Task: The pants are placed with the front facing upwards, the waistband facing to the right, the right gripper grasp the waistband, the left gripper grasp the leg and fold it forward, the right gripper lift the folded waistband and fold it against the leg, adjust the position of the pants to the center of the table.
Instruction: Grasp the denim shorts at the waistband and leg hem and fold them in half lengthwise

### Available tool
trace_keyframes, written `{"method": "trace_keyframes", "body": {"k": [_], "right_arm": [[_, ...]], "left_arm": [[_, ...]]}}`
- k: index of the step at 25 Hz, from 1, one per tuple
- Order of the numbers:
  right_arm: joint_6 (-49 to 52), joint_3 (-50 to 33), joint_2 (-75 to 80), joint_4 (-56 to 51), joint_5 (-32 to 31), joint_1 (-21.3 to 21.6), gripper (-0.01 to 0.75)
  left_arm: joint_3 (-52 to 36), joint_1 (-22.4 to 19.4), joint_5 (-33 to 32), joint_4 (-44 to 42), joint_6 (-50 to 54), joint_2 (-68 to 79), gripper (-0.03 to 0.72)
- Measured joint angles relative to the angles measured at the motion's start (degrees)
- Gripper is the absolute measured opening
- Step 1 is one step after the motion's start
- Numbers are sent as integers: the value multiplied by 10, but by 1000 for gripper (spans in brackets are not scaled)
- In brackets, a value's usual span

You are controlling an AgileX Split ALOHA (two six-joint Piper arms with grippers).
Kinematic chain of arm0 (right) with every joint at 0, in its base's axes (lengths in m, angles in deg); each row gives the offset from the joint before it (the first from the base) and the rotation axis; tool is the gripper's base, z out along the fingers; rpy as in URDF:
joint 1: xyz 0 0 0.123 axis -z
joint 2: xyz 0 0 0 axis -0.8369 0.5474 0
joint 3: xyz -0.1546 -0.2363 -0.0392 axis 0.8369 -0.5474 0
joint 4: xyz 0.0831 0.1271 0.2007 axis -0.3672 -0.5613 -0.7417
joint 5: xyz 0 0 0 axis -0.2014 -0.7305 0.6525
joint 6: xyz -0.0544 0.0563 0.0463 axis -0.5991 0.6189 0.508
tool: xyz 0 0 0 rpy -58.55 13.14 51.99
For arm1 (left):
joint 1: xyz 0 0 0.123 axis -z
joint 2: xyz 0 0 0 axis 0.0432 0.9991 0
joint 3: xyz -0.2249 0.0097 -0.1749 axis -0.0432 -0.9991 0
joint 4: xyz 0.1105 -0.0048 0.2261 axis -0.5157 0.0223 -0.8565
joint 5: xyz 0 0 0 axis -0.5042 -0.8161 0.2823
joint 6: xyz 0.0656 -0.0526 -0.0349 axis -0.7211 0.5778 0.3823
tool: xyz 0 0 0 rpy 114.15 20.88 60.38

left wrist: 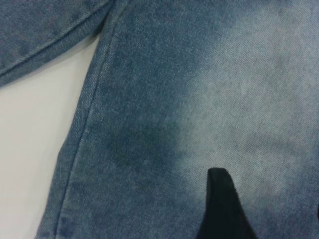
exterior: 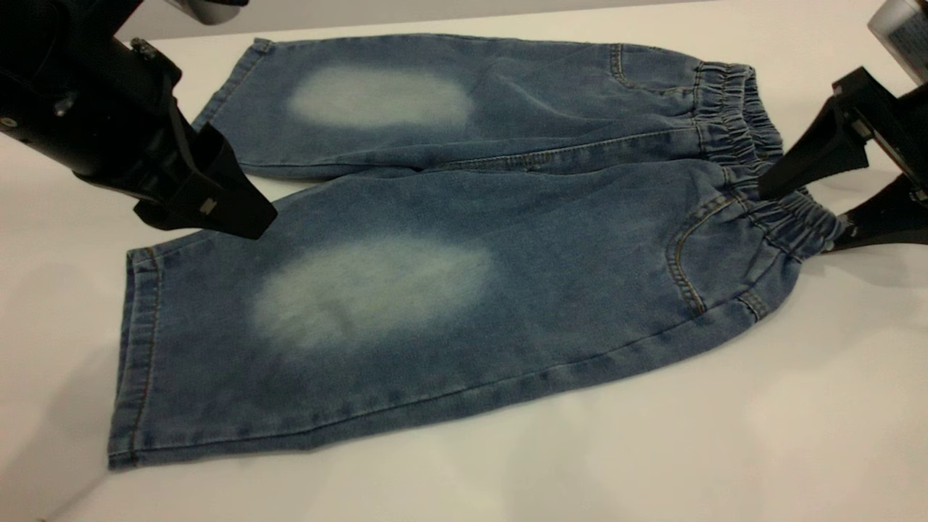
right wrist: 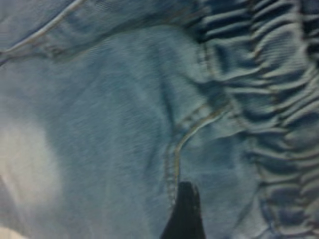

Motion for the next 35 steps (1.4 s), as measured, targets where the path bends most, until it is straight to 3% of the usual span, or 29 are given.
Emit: {"method": "trace_keyframes", "body": {"k": [9,22,26,33,35], "right_arm": [[9,0,0,-12,30,-1,518],[-14,0,30,-49,0,-1,472],[-17,0,30,-47,7,-1,367],[-22,0,31,-50,-5,0,60],[-27,0,31,-59,-4,0,38]], "left_arm": [[0,0,-5,0,0,0,414],[0,0,-10,0,0,0,414],[0,0,-13,0,0,0,414],[-1,0,-34,-2,0,1,384],[-1,0,-53,-5,0,1,377]]}}
